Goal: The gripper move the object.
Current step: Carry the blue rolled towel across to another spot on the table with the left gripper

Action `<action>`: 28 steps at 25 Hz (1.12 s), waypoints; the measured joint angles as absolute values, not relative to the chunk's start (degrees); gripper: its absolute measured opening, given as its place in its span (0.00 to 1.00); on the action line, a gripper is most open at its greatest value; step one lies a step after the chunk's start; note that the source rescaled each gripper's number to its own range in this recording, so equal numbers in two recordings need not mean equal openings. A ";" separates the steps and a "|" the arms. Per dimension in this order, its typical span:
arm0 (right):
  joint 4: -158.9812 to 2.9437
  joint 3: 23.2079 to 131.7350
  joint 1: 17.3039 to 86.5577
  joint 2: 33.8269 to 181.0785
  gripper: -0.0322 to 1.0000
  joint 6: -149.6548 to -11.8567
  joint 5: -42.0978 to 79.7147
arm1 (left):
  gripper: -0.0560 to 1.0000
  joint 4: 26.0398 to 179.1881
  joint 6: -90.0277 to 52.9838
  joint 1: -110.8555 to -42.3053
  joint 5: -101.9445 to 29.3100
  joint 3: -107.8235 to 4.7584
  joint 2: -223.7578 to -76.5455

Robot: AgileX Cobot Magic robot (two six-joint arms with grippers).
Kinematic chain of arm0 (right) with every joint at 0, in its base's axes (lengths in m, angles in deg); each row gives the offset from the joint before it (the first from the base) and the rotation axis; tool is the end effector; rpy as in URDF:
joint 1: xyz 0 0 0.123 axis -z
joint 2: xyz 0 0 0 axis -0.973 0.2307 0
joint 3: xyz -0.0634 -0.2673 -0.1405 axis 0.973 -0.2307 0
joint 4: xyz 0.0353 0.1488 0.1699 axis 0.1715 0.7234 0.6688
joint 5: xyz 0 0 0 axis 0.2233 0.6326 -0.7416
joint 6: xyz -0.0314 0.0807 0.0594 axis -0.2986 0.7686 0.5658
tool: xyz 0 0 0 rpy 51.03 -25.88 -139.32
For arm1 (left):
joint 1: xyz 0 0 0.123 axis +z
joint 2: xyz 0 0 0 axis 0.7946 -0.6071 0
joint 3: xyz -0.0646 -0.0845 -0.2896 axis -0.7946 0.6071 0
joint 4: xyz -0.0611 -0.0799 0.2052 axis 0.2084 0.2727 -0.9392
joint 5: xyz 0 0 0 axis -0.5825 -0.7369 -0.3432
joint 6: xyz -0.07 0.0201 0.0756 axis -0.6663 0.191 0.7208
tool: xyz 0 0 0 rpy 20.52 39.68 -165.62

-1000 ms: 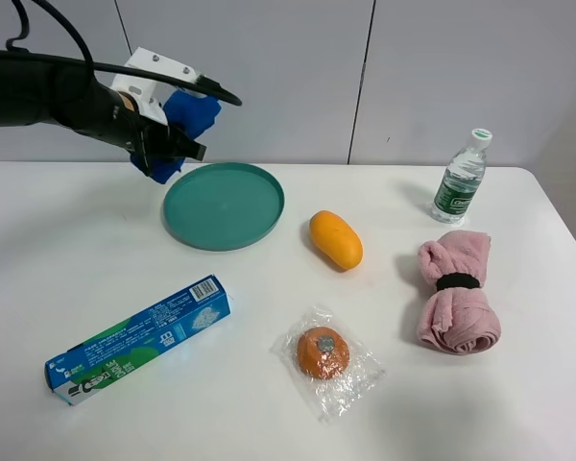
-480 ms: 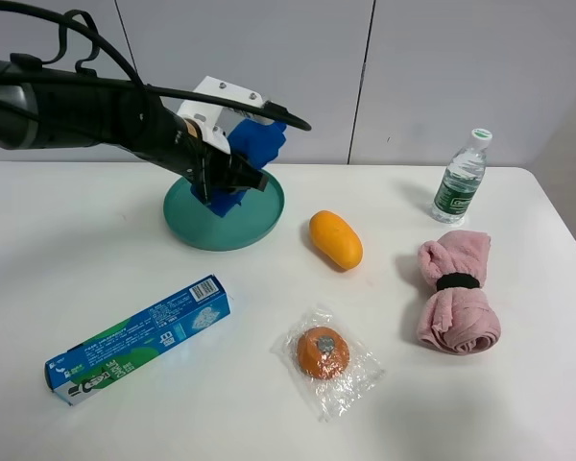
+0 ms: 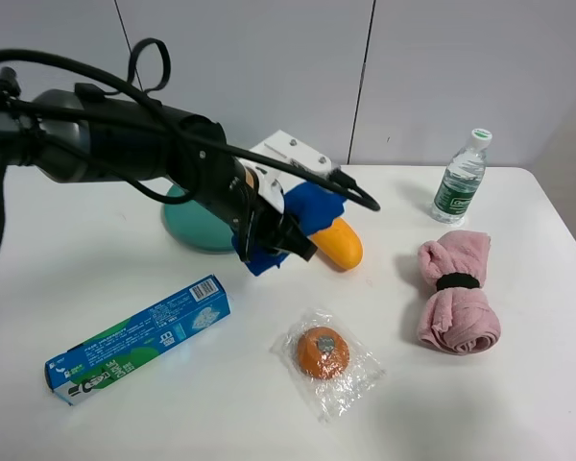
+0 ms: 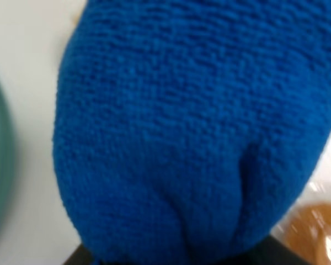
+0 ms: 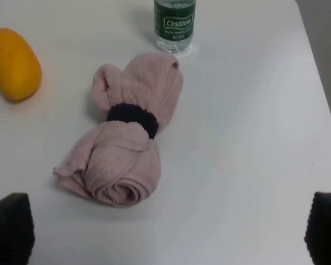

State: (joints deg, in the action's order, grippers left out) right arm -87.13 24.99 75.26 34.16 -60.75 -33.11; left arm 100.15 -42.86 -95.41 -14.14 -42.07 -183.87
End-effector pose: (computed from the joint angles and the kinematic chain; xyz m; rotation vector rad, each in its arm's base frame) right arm -0.0357 -0.0028 0.2546 -0.0759 2.0631 -0.0412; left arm 0.2787 -0.2700 0.2176 0.9796 2.4255 -0.3832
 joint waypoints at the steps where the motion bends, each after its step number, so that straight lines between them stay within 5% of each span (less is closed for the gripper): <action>1: -87.13 24.99 75.26 34.16 1.00 -60.75 -33.11 | 0.05 100.30 -42.86 -95.89 -12.81 -42.07 -184.69; 20: -87.13 24.99 75.26 34.16 1.00 -60.75 -33.11 | 0.07 100.09 -38.44 -96.46 -11.59 -42.07 -194.75; 28: -87.13 24.99 75.26 34.16 1.00 -60.75 -33.11 | 0.73 99.51 -36.43 -96.46 -17.34 -42.07 -194.75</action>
